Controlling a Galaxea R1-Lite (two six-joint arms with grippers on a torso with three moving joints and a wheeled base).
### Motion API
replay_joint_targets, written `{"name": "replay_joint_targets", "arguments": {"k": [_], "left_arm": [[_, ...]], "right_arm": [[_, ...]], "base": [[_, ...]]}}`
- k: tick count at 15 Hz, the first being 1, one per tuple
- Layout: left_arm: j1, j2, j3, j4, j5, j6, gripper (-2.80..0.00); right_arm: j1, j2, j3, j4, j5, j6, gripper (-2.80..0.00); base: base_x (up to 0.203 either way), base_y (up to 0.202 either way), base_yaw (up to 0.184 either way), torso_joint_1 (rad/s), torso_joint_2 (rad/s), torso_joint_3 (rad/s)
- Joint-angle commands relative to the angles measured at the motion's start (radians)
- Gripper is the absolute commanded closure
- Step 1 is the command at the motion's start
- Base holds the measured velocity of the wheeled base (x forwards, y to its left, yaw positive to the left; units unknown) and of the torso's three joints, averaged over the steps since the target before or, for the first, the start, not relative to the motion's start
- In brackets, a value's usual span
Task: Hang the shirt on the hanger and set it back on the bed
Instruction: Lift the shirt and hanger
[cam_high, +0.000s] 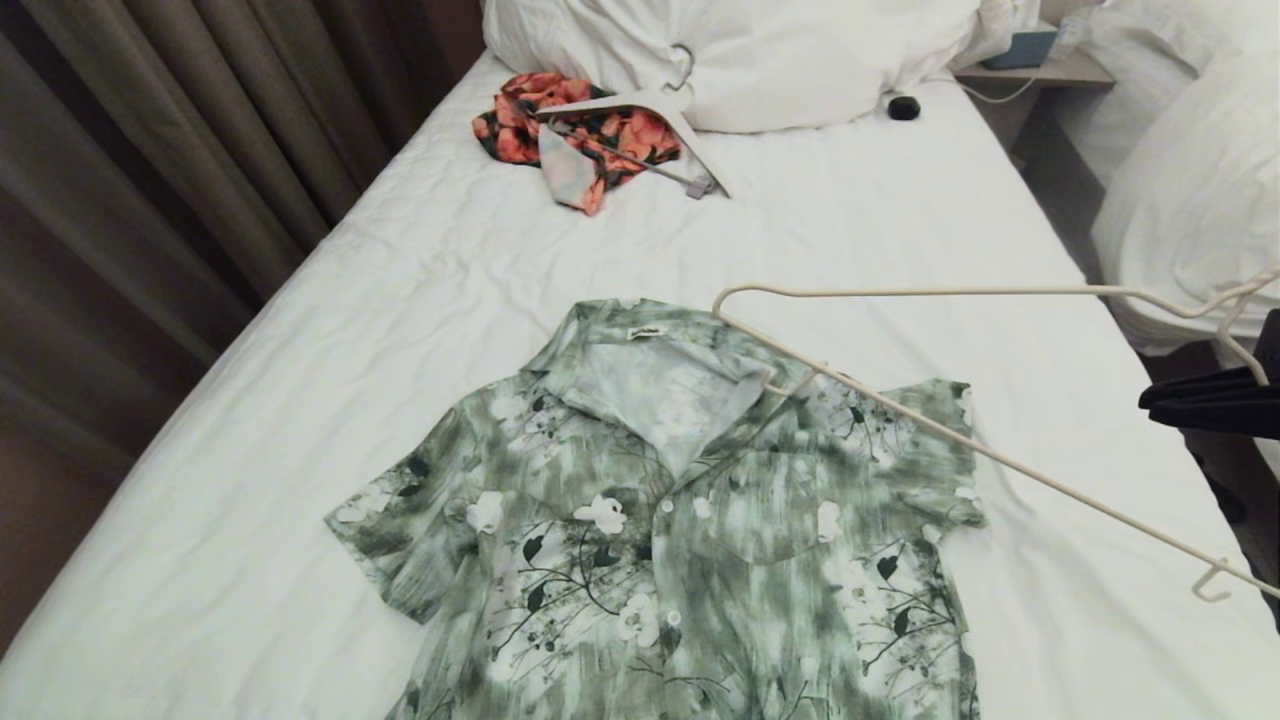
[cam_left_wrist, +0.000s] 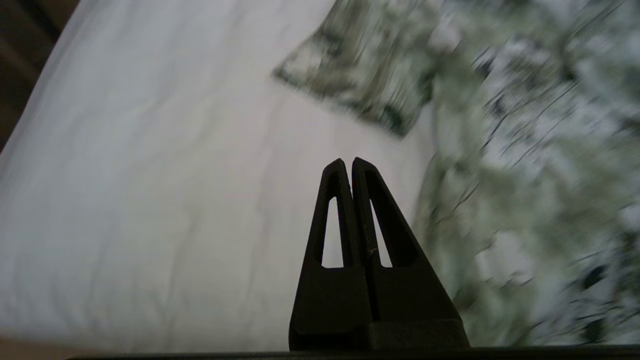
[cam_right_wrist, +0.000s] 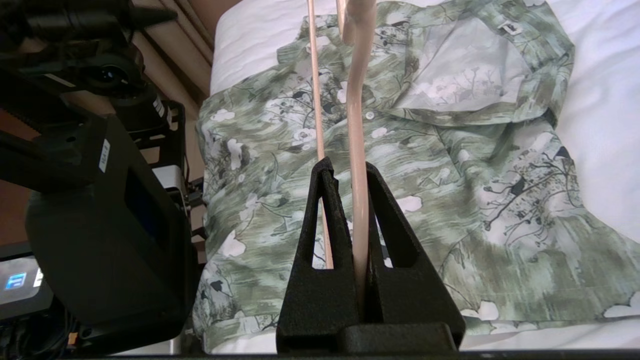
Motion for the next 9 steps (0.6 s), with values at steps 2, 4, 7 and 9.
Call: {"name": "replay_joint_targets", "arguments": {"k": [2, 4, 7, 9], "left_arm": [[-0.001, 0.164, -0.119, -0.010, -0.056, -0.049, 0.00], [-0.002, 0.385, -0.178, -0.081, -0.148, -0.105, 0.00], [-0.051, 0.757, -0.242, -0.276, -0.230, -0.206, 0.00], [-0.178, 0.980, -0.290, -0.393, -0.216, -0.287, 0.00]], "right_arm": [[0.025, -0.003, 0.004, 0.007, 0.003, -0.004, 0.00], [0.054, 0.001, 0.008, 0.008, 0.001, -0.001, 0.00], [0.060, 0.020, -0.002, 0.005, 0.002, 0.001, 0.00], [0.053, 0.060, -0.011, 0.005, -0.001, 0.001, 0.00]], "base": [[0.000, 0.000, 0.000, 0.000, 0.00, 0.000], [0.000, 0.000, 0.000, 0.000, 0.00, 0.000], [0.000, 0.000, 0.000, 0.000, 0.00, 0.000], [0.000, 0.000, 0.000, 0.000, 0.00, 0.000]]}}
